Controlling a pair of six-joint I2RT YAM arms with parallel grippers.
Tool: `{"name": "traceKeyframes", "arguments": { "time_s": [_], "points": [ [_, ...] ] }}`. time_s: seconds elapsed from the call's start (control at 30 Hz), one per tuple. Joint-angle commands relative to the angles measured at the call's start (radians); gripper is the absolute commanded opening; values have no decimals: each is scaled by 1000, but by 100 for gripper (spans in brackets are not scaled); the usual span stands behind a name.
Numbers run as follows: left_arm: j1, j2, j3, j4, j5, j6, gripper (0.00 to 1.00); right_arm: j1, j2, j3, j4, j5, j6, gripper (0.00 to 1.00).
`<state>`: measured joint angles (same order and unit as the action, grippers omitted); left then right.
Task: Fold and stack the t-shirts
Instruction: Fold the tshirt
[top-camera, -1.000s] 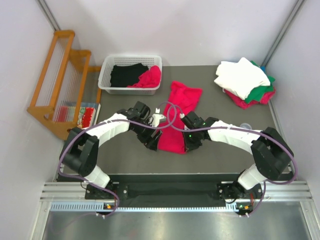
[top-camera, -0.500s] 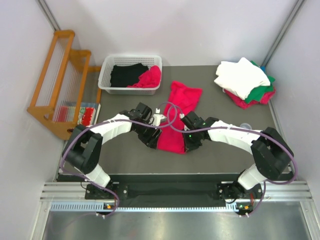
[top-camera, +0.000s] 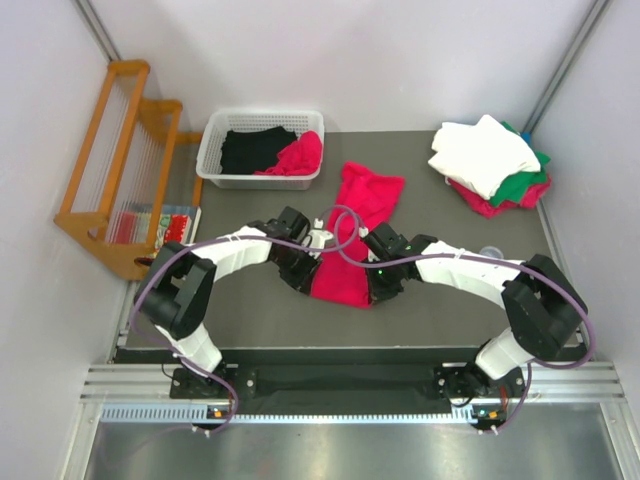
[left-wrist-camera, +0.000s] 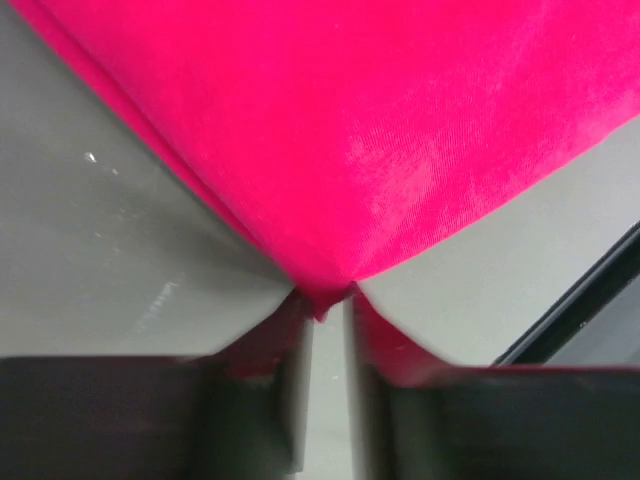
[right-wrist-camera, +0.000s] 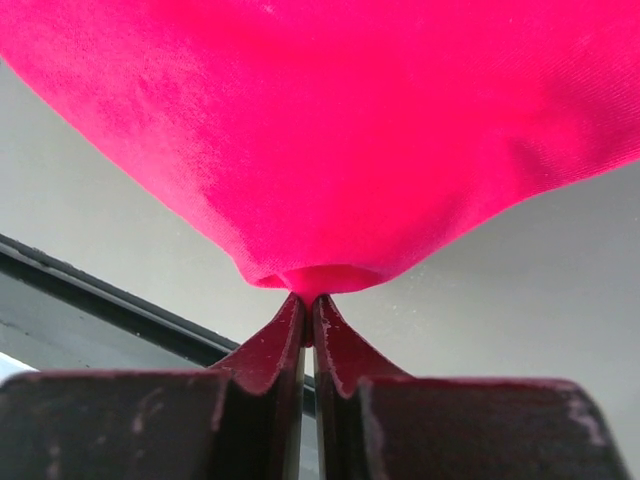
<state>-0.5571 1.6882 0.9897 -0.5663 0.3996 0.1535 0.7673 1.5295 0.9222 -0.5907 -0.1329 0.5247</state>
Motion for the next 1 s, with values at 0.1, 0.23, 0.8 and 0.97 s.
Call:
{"name": "traceKeyframes", "arguments": {
  "time_s": [0.1, 0.23, 0.8, 0.97],
  "points": [
    [-6, 25, 70, -1, -36, -6, 12, -8, -35, -19, 40, -11, 0, 1],
    [-7, 27, 82, -4, -38, -5, 13, -8, -37, -20, 40, -11, -2, 0],
    [-6, -186, 213, -412, 131, 237, 0, -2, -182, -49, -67, -25, 4, 0],
    [-7, -303, 270, -585, 133, 346, 0, 23, -291, -86, -142, -48, 34, 0]
  ]
}}
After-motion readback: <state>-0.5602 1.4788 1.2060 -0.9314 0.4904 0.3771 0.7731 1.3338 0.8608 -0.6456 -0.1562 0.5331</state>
